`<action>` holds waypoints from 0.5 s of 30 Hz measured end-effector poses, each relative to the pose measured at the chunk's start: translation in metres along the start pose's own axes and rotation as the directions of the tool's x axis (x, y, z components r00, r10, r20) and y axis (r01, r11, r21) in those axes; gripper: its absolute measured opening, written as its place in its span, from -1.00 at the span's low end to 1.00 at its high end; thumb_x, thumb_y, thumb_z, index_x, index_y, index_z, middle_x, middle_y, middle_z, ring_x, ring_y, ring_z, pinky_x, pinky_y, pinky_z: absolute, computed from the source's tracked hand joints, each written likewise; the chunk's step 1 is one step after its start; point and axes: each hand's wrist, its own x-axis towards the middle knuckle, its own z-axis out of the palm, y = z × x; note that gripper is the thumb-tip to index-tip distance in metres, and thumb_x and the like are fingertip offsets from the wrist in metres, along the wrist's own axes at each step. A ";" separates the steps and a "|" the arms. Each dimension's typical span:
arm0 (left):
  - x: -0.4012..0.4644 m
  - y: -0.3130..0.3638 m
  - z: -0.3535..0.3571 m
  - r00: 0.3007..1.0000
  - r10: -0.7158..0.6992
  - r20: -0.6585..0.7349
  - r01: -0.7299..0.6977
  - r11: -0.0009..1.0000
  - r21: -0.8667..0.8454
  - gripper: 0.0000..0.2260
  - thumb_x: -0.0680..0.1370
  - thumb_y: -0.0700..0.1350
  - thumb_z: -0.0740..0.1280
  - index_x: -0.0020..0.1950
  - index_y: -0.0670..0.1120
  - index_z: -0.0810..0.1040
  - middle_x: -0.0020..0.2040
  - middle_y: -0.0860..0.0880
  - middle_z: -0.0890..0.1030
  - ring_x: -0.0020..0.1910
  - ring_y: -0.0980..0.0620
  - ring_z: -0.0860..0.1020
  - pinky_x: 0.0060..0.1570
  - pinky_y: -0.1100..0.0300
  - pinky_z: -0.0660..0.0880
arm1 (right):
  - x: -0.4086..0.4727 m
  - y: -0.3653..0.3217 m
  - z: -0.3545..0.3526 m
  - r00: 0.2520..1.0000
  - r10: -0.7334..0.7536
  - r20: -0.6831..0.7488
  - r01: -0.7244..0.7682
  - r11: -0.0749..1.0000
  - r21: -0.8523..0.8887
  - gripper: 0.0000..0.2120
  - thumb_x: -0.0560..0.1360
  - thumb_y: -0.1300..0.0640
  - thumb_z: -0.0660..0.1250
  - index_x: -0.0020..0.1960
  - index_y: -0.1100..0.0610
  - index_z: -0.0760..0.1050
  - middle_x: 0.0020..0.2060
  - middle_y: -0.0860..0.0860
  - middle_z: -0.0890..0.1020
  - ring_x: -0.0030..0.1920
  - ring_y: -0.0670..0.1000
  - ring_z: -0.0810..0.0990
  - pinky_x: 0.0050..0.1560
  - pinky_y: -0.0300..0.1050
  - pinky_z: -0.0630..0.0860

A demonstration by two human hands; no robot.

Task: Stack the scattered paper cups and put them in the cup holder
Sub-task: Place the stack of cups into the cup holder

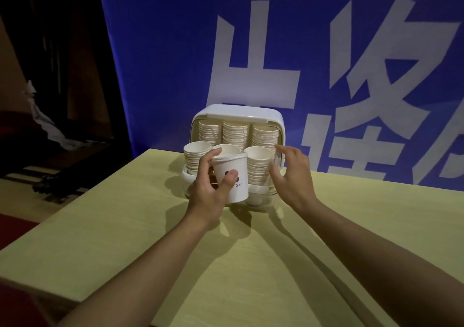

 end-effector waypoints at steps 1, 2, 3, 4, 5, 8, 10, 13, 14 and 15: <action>0.002 0.001 -0.001 1.000 -0.002 -0.007 0.002 1.000 0.005 -0.62 0.42 0.23 0.41 0.20 0.40 0.39 0.15 0.20 0.58 0.05 0.17 0.62 -0.14 0.31 0.57 | -0.001 -0.007 -0.003 0.999 -0.034 -0.027 0.036 0.997 0.069 -0.60 0.62 -0.07 0.28 0.43 -0.06 0.39 0.37 -0.08 0.45 0.36 -0.03 0.38 0.37 0.01 0.40; 0.004 0.003 -0.003 1.000 -0.006 -0.012 0.006 1.000 0.013 -0.66 0.43 0.26 0.44 0.14 0.39 0.41 0.10 0.26 0.59 0.04 0.22 0.62 -0.13 0.32 0.56 | -0.003 -0.016 -0.006 0.997 -0.075 -0.030 0.079 0.986 0.150 -0.63 0.62 -0.07 0.24 0.41 -0.07 0.41 0.33 -0.11 0.46 0.31 -0.06 0.41 0.29 -0.06 0.45; 0.006 0.003 -0.005 1.000 -0.012 -0.013 0.013 0.999 0.029 -0.69 0.46 0.29 0.44 0.11 0.35 0.42 0.06 0.30 0.58 0.02 0.27 0.61 -0.13 0.31 0.57 | -0.006 -0.027 -0.008 0.993 -0.116 -0.005 0.114 0.969 0.219 -0.64 0.61 -0.09 0.21 0.39 -0.08 0.41 0.30 -0.14 0.46 0.25 -0.10 0.44 0.20 -0.13 0.49; 0.007 0.004 -0.006 1.000 -0.017 -0.012 0.017 0.999 0.043 -0.73 0.48 0.30 0.41 0.09 0.31 0.43 0.04 0.28 0.58 0.01 0.28 0.60 -0.11 0.27 0.58 | -0.008 -0.037 -0.009 0.988 -0.153 0.039 0.137 0.954 0.268 -0.63 0.60 -0.11 0.20 0.39 -0.10 0.40 0.28 -0.17 0.45 0.20 -0.15 0.46 0.13 -0.18 0.51; 0.007 0.004 -0.006 1.000 -0.012 -0.009 0.013 0.999 0.046 -0.76 0.50 0.32 0.36 0.07 0.28 0.45 0.03 0.23 0.60 0.01 0.23 0.62 -0.10 0.19 0.61 | -0.011 -0.047 -0.008 0.978 -0.187 0.094 0.152 0.943 0.296 -0.62 0.60 -0.13 0.21 0.40 -0.12 0.38 0.30 -0.18 0.45 0.18 -0.20 0.47 0.11 -0.19 0.51; 0.007 0.006 -0.006 1.000 -0.008 0.011 0.008 1.000 -0.023 -0.79 0.60 0.23 0.24 0.05 0.13 0.53 -0.02 0.08 0.66 -0.05 0.07 0.69 -0.14 0.12 0.64 | -0.014 -0.065 0.000 0.941 -0.263 0.213 0.191 0.931 0.310 -0.49 0.59 -0.16 0.28 0.49 -0.17 0.23 0.42 -0.14 0.39 0.26 -0.18 0.46 0.19 -0.16 0.53; 0.008 0.006 -0.008 1.000 -0.016 -0.008 0.016 0.998 -0.062 -0.80 0.61 0.17 0.21 0.08 0.11 0.53 0.01 0.00 0.67 -0.06 0.02 0.71 -0.15 0.13 0.64 | -0.014 -0.072 0.004 0.928 -0.289 0.236 0.212 0.929 0.304 -0.37 0.55 -0.18 0.34 0.53 -0.20 0.15 0.48 -0.14 0.35 0.34 -0.16 0.40 0.25 -0.21 0.47; 0.014 0.006 -0.018 0.997 0.016 -0.073 -0.018 0.999 -0.036 -0.82 0.67 0.12 0.22 0.25 0.18 0.47 0.14 0.04 0.65 0.07 0.03 0.67 -0.05 0.13 0.62 | -0.008 -0.081 0.005 0.922 -0.310 0.230 0.217 0.909 0.355 -0.30 0.50 -0.15 0.44 0.51 -0.25 0.15 0.45 -0.14 0.37 0.31 -0.09 0.48 0.21 -0.09 0.58; 0.018 0.005 -0.023 0.994 0.037 -0.105 -0.038 0.999 -0.011 -0.81 0.67 0.11 0.23 0.28 0.21 0.44 0.15 0.09 0.65 0.09 0.07 0.65 0.00 0.15 0.61 | -0.004 -0.084 0.005 0.929 -0.307 0.206 0.219 0.906 0.363 -0.31 0.48 -0.11 0.47 0.49 -0.26 0.19 0.41 -0.13 0.40 0.27 -0.07 0.51 0.18 -0.06 0.61; 0.024 0.005 -0.028 0.987 0.060 -0.148 -0.056 0.998 0.036 -0.80 0.66 0.11 0.23 0.29 0.23 0.41 0.16 0.13 0.64 0.10 0.11 0.63 0.05 0.14 0.59 | 0.002 -0.087 0.006 0.939 -0.301 0.167 0.227 0.906 0.357 -0.33 0.46 -0.09 0.49 0.45 -0.25 0.23 0.37 -0.12 0.43 0.24 -0.06 0.52 0.16 -0.02 0.62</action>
